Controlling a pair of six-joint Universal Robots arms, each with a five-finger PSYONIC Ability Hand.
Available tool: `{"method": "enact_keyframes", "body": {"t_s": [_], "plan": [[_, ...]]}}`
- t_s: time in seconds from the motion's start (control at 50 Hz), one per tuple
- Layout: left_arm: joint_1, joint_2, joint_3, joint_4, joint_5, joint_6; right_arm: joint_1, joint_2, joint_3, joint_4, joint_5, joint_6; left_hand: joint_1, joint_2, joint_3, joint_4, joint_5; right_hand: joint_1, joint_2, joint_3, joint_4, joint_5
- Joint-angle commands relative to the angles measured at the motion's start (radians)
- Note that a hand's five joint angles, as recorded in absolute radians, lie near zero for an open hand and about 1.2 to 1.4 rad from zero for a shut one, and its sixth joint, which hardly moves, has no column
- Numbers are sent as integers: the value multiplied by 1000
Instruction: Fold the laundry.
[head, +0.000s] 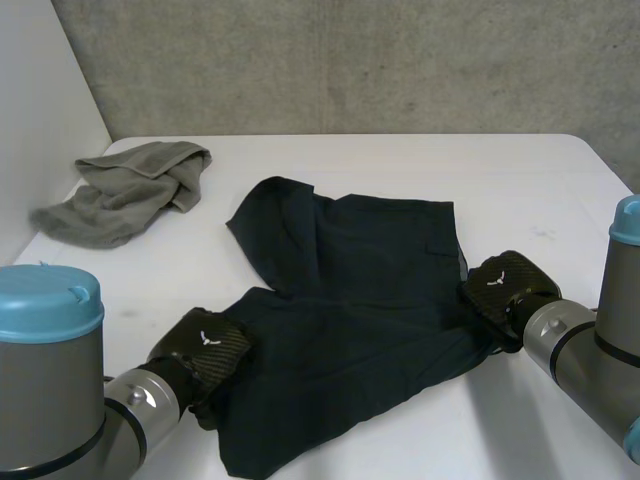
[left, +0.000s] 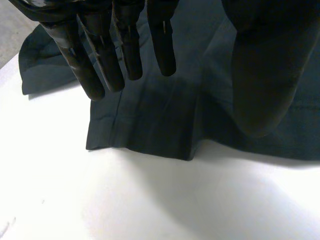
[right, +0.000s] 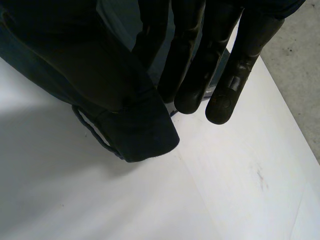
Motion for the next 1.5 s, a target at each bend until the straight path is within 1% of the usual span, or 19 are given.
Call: {"method": "enact_keyframes", "body": {"t_s": [0.02,0.16,0.32,0.46,0.5,0.52,0.54,0.56,0.62,0.68,0.76,0.84,0.98,1.06,1.16,1.28,1.34,1.44,1.5], "plan": [[-4,32,-31,-9,4,-119,3,0,11,-31,2,14,12,28,21,41,43,418,217,204,207,221],[2,34,-46,-4,24,-154,3,0,15,-38,2,19,30,46,39,59,60,418,217,204,207,221],[63,16,-52,2,119,-205,5,-1,26,-54,2,19,36,51,45,65,66,418,217,204,207,221],[60,-70,-20,16,143,-248,10,-1,40,-71,3,19,100,116,109,129,131,418,217,204,207,221],[54,-101,-8,19,142,-248,10,-1,40,-71,3,19,252,268,261,281,283,418,217,204,207,221],[54,-109,-5,19,142,-249,8,-1,40,-71,3,19,396,411,404,424,426,418,217,204,207,221],[54,-115,0,20,142,-249,8,-3,40,-69,5,19,592,607,600,621,622,418,217,204,207,221],[54,-118,9,23,137,-251,8,-3,39,-69,5,19,899,914,907,927,929,418,217,204,207,221],[52,-107,26,34,133,-251,3,-10,29,-65,11,17,902,917,910,930,932,418,217,204,207,221],[51,-14,61,31,120,-255,2,-30,17,-57,14,14,902,917,910,930,932,418,217,204,207,221],[54,175,115,31,105,-283,5,-150,-30,-28,11,5,902,917,910,930,932,418,217,204,207,221],[60,348,233,23,111,-295,3,-257,-161,63,3,5,902,917,910,930,932,418,217,204,207,221],[65,387,372,-69,117,-288,6,-290,-412,228,2,8,902,917,910,930,932,418,217,204,207,221],[65,352,416,-101,119,-281,6,-288,-485,281,-1,7,902,917,910,930,932,418,217,204,207,221],[68,211,431,-102,120,-256,3,-232,-498,287,-14,7,902,917,910,930,932,418,217,204,207,221],[69,13,471,-96,119,-206,16,-22,-537,284,-23,16,902,917,910,930,932,418,217,204,207,221],[69,-111,534,-90,120,-185,16,44,-566,273,-20,22,902,917,910,930,932,418,217,204,207,221],[91,-279,687,-35,119,-177,22,207,-688,122,-3,130,902,917,910,930,932,418,217,204,207,221],[109,-345,820,48,117,-183,22,255,-768,29,20,193,902,917,910,930,932,418,217,204,207,221]]}}
